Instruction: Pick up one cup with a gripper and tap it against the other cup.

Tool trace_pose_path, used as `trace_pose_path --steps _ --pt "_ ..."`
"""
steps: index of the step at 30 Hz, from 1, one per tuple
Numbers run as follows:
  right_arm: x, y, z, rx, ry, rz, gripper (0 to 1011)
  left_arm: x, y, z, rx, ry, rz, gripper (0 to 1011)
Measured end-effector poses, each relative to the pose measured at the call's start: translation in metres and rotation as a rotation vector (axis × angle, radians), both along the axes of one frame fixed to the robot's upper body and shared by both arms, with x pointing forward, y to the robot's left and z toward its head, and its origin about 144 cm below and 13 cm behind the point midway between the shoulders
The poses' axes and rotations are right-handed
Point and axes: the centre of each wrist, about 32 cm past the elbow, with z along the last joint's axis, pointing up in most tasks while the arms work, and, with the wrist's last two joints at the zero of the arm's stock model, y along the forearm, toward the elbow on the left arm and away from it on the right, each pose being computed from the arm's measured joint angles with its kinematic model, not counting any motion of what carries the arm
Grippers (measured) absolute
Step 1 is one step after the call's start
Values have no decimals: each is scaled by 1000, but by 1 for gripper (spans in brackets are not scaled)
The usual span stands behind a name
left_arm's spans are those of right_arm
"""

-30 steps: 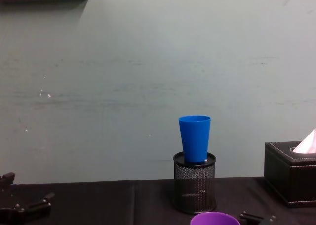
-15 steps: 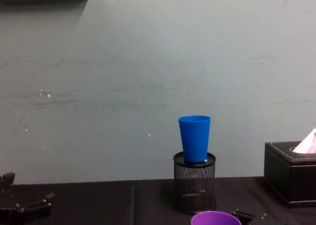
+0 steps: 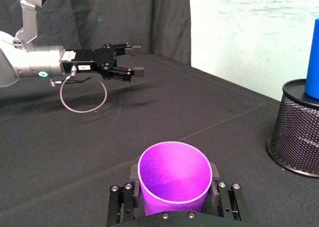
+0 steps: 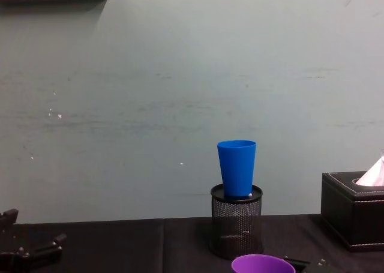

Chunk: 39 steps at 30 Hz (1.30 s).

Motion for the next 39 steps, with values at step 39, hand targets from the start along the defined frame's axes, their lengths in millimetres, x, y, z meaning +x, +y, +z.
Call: trace_pose_path --steps 39 --pt "-6 -2 30 -20 -68 -62 731 0 0 0 0 0 0 1000"
